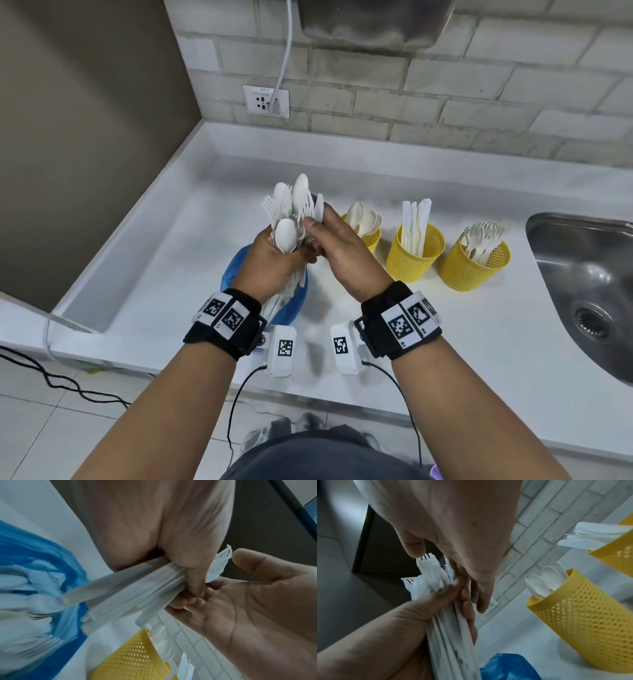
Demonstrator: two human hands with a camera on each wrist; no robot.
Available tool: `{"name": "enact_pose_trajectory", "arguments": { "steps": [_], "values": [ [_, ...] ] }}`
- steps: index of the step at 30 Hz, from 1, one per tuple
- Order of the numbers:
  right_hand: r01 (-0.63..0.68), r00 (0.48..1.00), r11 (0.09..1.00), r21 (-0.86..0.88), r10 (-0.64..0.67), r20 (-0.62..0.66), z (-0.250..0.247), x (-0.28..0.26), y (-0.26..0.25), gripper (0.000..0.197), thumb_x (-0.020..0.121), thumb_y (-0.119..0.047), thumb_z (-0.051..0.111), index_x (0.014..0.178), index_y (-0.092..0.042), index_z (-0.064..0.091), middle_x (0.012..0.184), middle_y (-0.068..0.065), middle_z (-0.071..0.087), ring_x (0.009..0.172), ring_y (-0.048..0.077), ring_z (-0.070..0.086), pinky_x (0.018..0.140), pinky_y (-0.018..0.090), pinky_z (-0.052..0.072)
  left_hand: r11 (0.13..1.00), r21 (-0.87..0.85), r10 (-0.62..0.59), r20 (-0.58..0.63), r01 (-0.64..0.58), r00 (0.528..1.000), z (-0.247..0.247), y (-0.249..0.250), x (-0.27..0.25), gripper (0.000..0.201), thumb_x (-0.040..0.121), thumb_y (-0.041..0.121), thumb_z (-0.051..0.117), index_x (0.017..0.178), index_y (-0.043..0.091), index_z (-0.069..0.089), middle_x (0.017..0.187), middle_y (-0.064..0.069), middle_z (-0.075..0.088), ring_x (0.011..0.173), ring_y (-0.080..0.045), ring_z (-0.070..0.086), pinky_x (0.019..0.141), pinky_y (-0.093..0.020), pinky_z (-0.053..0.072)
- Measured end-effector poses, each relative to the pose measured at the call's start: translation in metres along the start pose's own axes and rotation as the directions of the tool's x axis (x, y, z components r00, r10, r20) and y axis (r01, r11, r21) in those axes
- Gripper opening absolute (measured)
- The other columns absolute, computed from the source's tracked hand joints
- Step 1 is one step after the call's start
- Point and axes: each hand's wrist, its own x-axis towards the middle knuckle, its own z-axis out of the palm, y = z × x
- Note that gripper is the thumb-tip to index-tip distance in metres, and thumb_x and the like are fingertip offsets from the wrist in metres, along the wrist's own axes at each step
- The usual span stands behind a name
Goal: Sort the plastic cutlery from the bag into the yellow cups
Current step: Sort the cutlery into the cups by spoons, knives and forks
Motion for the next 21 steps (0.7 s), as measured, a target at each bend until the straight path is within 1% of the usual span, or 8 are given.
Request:
{"name": "enact_pose_trajectory", "arguments": {
  "steps": [4,6,8,10,12,14,18,21],
  "values": [
    [-0.066,0.995,0.997,-0.031,0.068,0.075,-0.012,-0.011,0.01,0.073,0.092,-0.037,0.063,0.158,-0.023,0.035,0.15,-0.005,0.054,0.137,0.009,0.052,0.115,0.041,0.043,0.99,-0.14,0.035,-0.015,-0.037,0.999,0.004,0.01,0.0,0.018,0.088,0.001,0.075,0.105,0.007,0.073,0.093,-0.005,0.078,0.091,-0.02,0.075,0.078,-0.033,0.06],
    [-0.059,0.986,0.988,-0.142,0.08,0.146,-0.017,-0.017,0.021,0.078,0.088,-0.027,0.069,0.157,-0.025,0.033,0.152,-0.002,0.052,0.141,0.017,0.049,0.117,0.051,0.042,0.97,-0.242,0.034,0.026,-0.027,0.999,0.007,0.017,0.0,0.016,0.083,0.008,0.079,0.098,0.013,0.077,0.096,-0.011,0.076,0.096,-0.028,0.073,0.088,-0.045,0.06],
    [-0.015,0.979,0.979,-0.206,0.057,0.198,-0.018,-0.022,0.026,0.078,0.086,-0.012,0.074,0.153,-0.024,0.035,0.145,0.002,0.056,0.135,0.019,0.056,0.113,0.051,0.047,0.956,-0.292,0.04,0.065,-0.019,0.997,0.014,0.023,-0.002,0.014,0.082,0.009,0.081,0.089,0.02,0.078,0.089,-0.009,0.073,0.093,-0.028,0.07,0.091,-0.047,0.057],
    [-0.003,0.977,0.995,-0.104,0.025,0.211,-0.014,-0.023,0.025,0.075,0.085,0.004,0.072,0.146,-0.026,0.04,0.136,0.007,0.062,0.125,0.021,0.063,0.102,0.05,0.055,0.95,-0.313,0.04,0.088,-0.011,0.995,0.021,0.024,-0.003,0.016,0.082,0.007,0.079,0.09,0.021,0.078,0.091,-0.008,0.073,0.096,-0.028,0.07,0.094,-0.046,0.055],
    [-0.064,0.986,0.996,0.066,0.052,0.161,-0.013,-0.023,0.023,0.069,0.081,0.013,0.064,0.139,-0.02,0.048,0.111,0.007,0.071,0.097,0.026,0.072,0.074,0.044,0.063,0.961,-0.275,0.029,0.117,0.004,0.993,0.028,0.027,-0.004,0.018,0.08,0.007,0.077,0.095,0.019,0.079,0.1,-0.011,0.076,0.102,-0.03,0.071,0.097,-0.048,0.056],
    [-0.085,0.992,0.991,0.1,0.074,0.105,-0.014,-0.025,0.02,0.055,0.072,0.011,0.059,0.125,-0.002,0.055,0.079,0.0,0.072,0.068,0.022,0.067,0.054,0.032,0.053,0.996,-0.088,0.026,0.152,-0.013,0.988,0.034,0.028,-0.004,0.029,0.077,0.015,0.08,0.105,0.019,0.077,0.104,-0.008,0.078,0.102,-0.028,0.074,0.092,-0.049,0.06],
    [-0.085,0.996,0.996,0.02,0.084,0.012,-0.023,-0.028,0.028,0.022,0.067,0.007,0.057,0.084,-0.003,0.066,0.058,0.005,0.058,0.056,0.021,0.053,0.051,0.03,0.04,0.988,0.149,0.012,0.131,-0.032,0.991,0.043,0.03,-0.005,0.051,0.074,0.013,0.087,0.121,0.017,0.068,0.1,0.005,0.077,0.091,-0.001,0.073,0.071,-0.014,0.056],
    [-0.029,0.996,0.996,-0.08,0.022,-0.085,-0.027,-0.027,0.034,0.009,0.071,0.0,0.055,0.074,0.003,0.062,0.058,0.011,0.051,0.056,0.021,0.047,0.056,0.038,0.038,0.987,0.159,-0.015,0.16,-0.01,0.987,0.049,0.035,-0.005,0.042,0.077,0.01,0.087,0.115,0.017,0.071,0.102,0.001,0.078,0.091,-0.007,0.074,0.069,-0.021,0.059]
  ]
}}
